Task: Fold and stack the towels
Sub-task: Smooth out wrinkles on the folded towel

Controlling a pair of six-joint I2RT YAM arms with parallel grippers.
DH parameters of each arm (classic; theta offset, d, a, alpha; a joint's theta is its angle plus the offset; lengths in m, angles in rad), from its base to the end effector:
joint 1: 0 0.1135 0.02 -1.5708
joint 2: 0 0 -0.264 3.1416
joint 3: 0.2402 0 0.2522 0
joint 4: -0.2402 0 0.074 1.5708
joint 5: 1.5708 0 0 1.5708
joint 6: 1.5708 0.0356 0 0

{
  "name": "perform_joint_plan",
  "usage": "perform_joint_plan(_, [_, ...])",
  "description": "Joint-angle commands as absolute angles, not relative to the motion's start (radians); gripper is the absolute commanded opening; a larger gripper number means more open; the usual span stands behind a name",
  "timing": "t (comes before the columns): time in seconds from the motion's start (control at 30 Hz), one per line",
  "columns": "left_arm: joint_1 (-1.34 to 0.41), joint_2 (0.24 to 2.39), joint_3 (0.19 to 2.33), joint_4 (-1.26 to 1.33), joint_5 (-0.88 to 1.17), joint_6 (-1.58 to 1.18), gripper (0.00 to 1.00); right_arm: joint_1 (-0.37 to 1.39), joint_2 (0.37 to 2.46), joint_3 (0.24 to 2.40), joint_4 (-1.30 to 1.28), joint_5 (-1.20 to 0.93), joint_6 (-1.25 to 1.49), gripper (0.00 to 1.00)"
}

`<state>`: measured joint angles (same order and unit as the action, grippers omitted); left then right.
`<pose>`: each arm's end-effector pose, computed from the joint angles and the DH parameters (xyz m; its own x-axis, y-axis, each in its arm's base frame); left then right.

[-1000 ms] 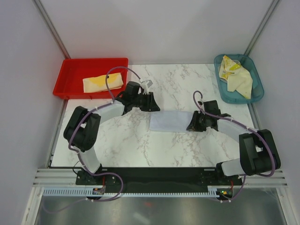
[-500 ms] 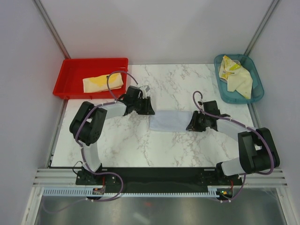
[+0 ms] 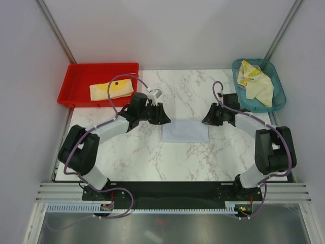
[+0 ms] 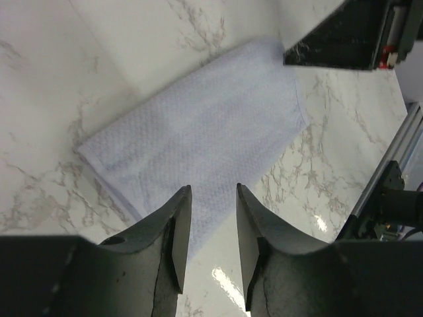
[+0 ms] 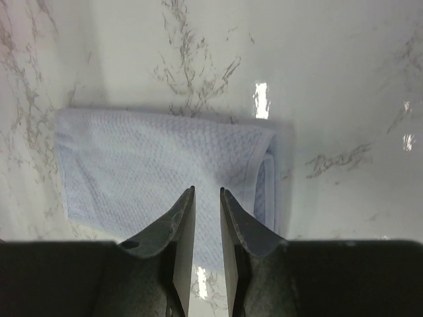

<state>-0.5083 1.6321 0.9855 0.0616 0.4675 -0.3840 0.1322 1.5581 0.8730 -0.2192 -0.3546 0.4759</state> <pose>0.3032 -0.1873 0.2189 -0.7330 0.0255 -0.6798 0.5264 0.6542 -0.5431 0.3063 0.0532 0.1845 -0.8467 0.3208 -0.4245 0.0579 0.8486 0.5258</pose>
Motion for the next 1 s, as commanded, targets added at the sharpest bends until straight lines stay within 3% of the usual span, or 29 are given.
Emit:
perform_joint_plan(0.0, [-0.531, 1.626, 0.861, 0.147, 0.517, -0.452, 0.4, 0.118, 1.635, 0.936, -0.206, -0.38, 0.439, 0.29])
perform_joint_plan(0.4, [-0.569, 1.684, 0.752, 0.238, 0.477, -0.492, 0.34, 0.092, 1.747, 0.991, -0.175, -0.44, 0.376, 0.31])
perform_joint_plan(0.6, [-0.569, 1.6, 0.836, 0.1, 0.442, -0.482, 0.42, 0.092, 1.66, 1.048, -0.287, -0.4, 0.394, 0.28])
perform_joint_plan(0.77, [-0.555, 1.591, 0.946, -0.096, 0.299, -0.428, 0.51, 0.092, 1.585, 0.95, -0.285, -0.402, 0.403, 0.26])
perform_joint_plan(0.97, [-0.486, 1.675, 0.933, -0.042, 0.347, -0.439, 0.56, 0.092, 1.64, 0.867, -0.233, -0.364, 0.384, 0.22])
